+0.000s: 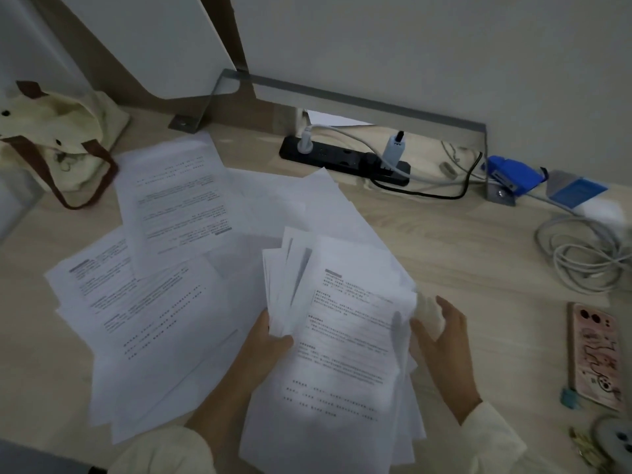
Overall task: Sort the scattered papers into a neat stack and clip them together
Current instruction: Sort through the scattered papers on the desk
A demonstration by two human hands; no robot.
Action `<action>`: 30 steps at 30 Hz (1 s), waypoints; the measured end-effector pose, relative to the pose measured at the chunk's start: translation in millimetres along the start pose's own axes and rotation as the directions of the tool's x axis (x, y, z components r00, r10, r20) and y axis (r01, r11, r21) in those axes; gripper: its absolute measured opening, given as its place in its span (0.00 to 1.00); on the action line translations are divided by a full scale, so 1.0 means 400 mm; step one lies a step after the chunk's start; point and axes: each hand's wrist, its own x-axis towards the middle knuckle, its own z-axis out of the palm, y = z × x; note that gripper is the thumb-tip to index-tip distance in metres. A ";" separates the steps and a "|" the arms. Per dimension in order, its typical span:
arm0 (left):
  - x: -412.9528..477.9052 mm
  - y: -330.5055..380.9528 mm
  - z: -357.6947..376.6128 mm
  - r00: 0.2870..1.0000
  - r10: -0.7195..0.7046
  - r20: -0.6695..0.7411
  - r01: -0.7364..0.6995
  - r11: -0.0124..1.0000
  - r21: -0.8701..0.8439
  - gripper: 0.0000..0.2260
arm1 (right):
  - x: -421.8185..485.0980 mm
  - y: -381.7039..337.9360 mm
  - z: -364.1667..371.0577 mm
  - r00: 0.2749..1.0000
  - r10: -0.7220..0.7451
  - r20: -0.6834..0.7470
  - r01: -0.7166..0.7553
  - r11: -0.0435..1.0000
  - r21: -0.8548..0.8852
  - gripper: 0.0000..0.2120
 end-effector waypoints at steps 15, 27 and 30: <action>-0.154 0.238 -0.015 0.892 0.443 -0.092 -0.447 0.894 -0.021 0.20 | -0.060 -0.208 -0.189 0.947 -0.182 0.264 -0.023 0.783 0.621 0.16; -0.176 0.216 0.072 0.865 0.457 -0.208 -0.489 0.861 -0.142 0.16 | -0.088 -0.210 -0.181 0.964 -0.249 0.093 0.145 0.785 0.602 0.13; -0.179 0.228 0.091 0.857 0.457 -0.237 -0.499 0.850 -0.169 0.15 | -0.101 -0.220 -0.179 0.964 -0.257 0.070 0.153 0.752 0.641 0.11</action>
